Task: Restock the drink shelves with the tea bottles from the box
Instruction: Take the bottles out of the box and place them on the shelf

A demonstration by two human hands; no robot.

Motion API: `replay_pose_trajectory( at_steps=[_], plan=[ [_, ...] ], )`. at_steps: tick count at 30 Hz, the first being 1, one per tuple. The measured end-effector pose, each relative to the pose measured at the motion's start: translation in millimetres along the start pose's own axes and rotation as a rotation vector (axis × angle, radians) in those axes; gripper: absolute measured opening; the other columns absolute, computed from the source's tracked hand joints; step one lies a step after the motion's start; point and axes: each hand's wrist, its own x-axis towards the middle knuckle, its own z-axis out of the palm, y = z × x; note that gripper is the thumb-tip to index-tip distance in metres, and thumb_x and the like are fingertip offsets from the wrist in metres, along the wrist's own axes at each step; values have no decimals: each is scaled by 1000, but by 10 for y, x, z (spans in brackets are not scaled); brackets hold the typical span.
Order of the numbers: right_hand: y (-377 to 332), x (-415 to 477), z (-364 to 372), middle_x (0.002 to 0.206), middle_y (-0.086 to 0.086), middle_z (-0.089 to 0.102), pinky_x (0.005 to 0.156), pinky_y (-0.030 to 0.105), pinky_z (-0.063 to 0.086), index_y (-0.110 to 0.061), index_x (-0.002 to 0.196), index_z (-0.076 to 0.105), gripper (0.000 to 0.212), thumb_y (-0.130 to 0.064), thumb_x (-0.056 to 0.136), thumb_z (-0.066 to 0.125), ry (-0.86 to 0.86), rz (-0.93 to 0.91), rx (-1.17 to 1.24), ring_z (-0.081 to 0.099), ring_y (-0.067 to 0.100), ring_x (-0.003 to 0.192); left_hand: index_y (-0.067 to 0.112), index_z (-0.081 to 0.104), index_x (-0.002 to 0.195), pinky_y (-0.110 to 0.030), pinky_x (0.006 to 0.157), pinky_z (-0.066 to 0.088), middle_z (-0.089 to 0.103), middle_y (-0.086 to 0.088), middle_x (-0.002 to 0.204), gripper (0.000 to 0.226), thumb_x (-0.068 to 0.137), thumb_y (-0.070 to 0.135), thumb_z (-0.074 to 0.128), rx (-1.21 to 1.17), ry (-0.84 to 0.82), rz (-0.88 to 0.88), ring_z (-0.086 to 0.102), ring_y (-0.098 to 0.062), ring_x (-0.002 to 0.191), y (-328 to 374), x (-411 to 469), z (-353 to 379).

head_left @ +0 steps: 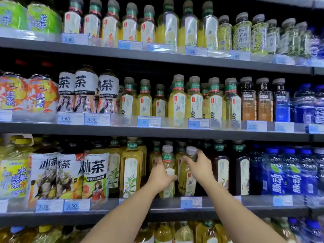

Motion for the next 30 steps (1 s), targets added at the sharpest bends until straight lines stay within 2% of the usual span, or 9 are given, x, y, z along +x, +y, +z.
replay_pose_trajectory(
  at_steps=[3, 7, 11, 14, 16, 18, 22, 27, 30],
  plan=[
    [148, 78, 152, 112, 10, 68, 76, 25, 41, -10, 130, 53, 47, -27, 90, 69, -32, 27, -29, 63, 29, 105, 20, 21, 153, -34, 93, 49, 54, -10, 136, 95, 80, 36, 79, 3, -21, -39, 57, -27, 119, -57, 98, 65],
    [346, 73, 332, 123, 13, 65, 88, 29, 50, -17, 137, 53, 48, -16, 91, 65, -87, 51, -115, 64, 29, 107, 27, 26, 152, -39, 95, 52, 53, -13, 137, 86, 83, 33, 77, 44, -1, -38, 58, -29, 116, -95, 191, 124],
    [408, -57, 412, 122, 11, 61, 85, 37, 54, -20, 139, 48, 49, -18, 92, 60, -150, -10, -285, 63, 30, 104, 24, 21, 152, -40, 91, 54, 51, -16, 133, 84, 86, 24, 73, 220, 41, 10, 62, -32, 109, -125, 60, 152],
    [368, -113, 431, 131, 9, 53, 85, 40, 54, -23, 144, 44, 51, -18, 94, 55, -183, -56, -387, 61, 29, 105, 17, 24, 150, -42, 92, 53, 38, -17, 144, 79, 88, 31, 71, 444, 147, 50, 54, -35, 120, -93, -96, 107],
    [328, -128, 457, 136, 10, 49, 85, 40, 54, -23, 143, 44, 51, -21, 94, 55, -179, -48, -397, 60, 29, 107, 17, 30, 147, -42, 90, 54, 41, -14, 144, 71, 90, 35, 67, 526, 117, 81, 51, -33, 123, -65, -163, 82],
    [307, -121, 489, 138, 13, 46, 86, 43, 54, -20, 139, 42, 51, -25, 92, 59, -162, 7, -428, 59, 32, 109, 16, 44, 137, -40, 83, 53, 50, -11, 133, 53, 92, 34, 64, 517, 61, 93, 57, -29, 113, -24, -181, 56],
    [360, -72, 510, 138, 18, 41, 82, 43, 53, -14, 143, 26, 71, -38, 90, 66, -164, 160, -474, 58, 36, 112, 14, 58, 113, -40, 73, 57, 62, -5, 99, 26, 94, 31, 61, 520, -5, 89, 62, -22, 84, -23, -126, 93],
    [443, 65, 563, 122, 15, 58, 81, 41, 55, -15, 140, 21, 79, -39, 85, 72, -229, 315, -332, 64, 32, 102, 11, 59, 118, -32, 72, 51, 62, -10, 108, 29, 96, 31, 60, 578, -42, 92, 61, -22, 90, -69, 23, 164],
    [467, 209, 561, 127, 15, 57, 84, 38, 53, -9, 140, 35, 64, -30, 89, 68, -300, 392, -340, 61, 32, 109, 9, 56, 123, -35, 81, 54, 56, -14, 117, 32, 98, 30, 57, 608, -78, 72, 61, -27, 97, -117, 172, 180]
  ],
)
